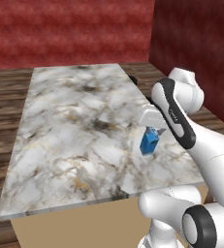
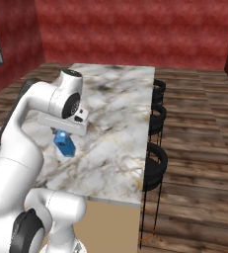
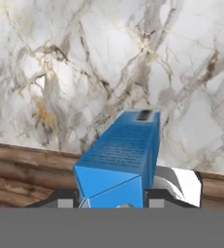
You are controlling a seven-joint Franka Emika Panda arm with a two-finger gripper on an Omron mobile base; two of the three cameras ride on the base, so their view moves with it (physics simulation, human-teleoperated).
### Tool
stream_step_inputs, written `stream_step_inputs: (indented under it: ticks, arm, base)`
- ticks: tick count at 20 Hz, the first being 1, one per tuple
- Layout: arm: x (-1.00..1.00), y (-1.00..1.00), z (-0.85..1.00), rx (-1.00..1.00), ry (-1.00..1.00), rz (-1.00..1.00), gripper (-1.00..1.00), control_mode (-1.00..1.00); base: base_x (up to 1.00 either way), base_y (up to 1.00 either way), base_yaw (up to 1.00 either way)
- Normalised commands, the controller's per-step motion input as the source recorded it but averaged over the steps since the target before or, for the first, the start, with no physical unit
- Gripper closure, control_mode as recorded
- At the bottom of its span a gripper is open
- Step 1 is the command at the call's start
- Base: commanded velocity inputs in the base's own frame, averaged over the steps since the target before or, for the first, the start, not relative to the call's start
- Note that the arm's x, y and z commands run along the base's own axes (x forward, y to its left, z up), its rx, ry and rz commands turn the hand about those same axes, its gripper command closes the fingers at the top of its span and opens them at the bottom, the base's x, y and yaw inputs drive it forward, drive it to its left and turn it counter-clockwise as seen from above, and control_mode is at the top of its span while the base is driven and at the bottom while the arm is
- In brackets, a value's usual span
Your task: Move the drinks to the dining counter.
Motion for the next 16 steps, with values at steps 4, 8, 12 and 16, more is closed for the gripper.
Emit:
stream_step_inputs:
  ticks: [4,8,12,16]
  arm:
    - [0.26,-0.07,-0.22,0.12,0.06,-0.03,1.0,-1.0]
    - [0.27,-0.04,-0.24,0.1,0.06,-0.04,1.0,-1.0]
    - [0.25,0.0,-0.25,0.04,0.04,-0.04,1.0,-1.0]
    - [0.26,0.0,-0.3,0.0,0.02,-0.04,1.0,-1.0]
  base:
    - [0.0,0.0,0.0]
    - [0.0,0.0,0.0]
    - [0.0,0.0,0.0]
    - [0.0,0.0,0.0]
